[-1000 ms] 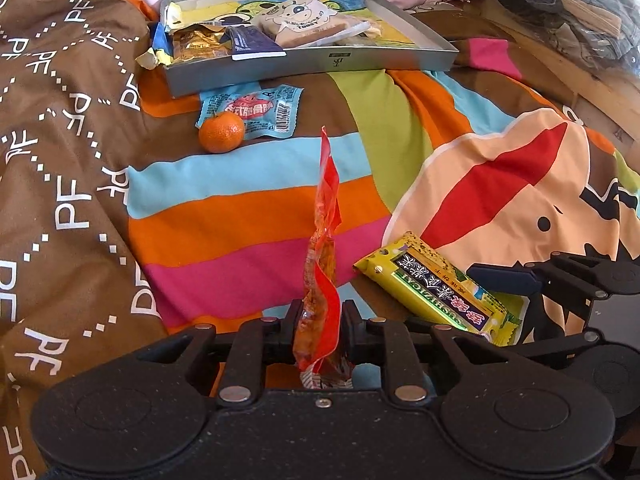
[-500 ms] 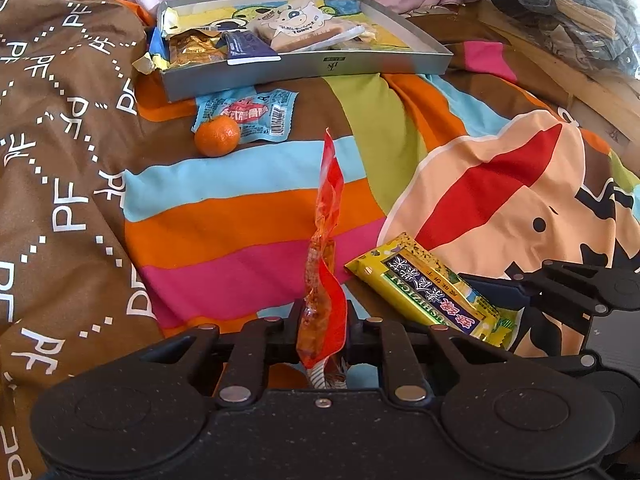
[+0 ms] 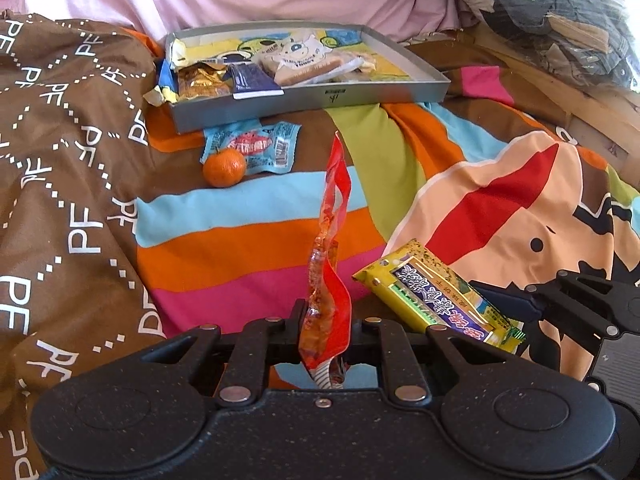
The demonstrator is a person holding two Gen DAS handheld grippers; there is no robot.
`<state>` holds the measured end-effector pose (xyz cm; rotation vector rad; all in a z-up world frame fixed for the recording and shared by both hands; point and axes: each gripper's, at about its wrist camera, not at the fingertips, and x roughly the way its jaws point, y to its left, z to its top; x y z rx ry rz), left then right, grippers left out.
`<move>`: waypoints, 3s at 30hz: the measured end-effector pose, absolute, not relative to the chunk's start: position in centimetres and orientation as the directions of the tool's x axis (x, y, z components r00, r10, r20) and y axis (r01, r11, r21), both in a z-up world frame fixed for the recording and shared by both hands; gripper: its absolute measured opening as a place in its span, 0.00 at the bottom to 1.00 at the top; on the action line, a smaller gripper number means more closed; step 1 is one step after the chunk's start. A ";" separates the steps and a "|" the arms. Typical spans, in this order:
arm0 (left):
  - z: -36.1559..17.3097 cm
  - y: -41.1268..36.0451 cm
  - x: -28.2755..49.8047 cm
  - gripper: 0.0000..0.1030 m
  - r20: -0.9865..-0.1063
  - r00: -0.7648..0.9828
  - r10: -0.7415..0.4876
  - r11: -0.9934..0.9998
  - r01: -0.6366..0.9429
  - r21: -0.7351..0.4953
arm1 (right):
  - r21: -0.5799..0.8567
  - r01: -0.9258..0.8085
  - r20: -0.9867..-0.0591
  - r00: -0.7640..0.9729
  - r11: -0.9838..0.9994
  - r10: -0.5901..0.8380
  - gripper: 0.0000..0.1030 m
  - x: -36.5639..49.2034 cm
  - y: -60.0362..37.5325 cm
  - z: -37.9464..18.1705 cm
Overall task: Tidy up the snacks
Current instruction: 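Lift the red meat pack and yellow wafer bar off the bedspread with both tools, then carry both snacks over the grey tray and lower them inside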
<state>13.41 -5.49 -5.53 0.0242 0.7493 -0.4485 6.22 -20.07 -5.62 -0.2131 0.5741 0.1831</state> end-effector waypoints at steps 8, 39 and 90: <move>-5.2 -5.2 13.2 0.16 -0.639 0.667 -0.384 0.911 0.388 -0.142 | -0.149 -0.222 -0.539 0.835 0.964 0.109 0.52 5.8 -20.1 -5.5; -4.1 -4.1 13.1 0.15 -0.562 0.734 -0.381 0.924 0.327 -0.199 | -0.117 -0.218 -0.507 0.852 0.969 0.131 0.52 5.2 -20.6 -5.3; 3.9 -8.8 38.6 0.15 -0.466 0.857 -0.218 0.976 0.184 -0.119 | -0.097 -0.016 -0.335 0.942 0.995 -0.017 0.52 31.9 -27.5 1.6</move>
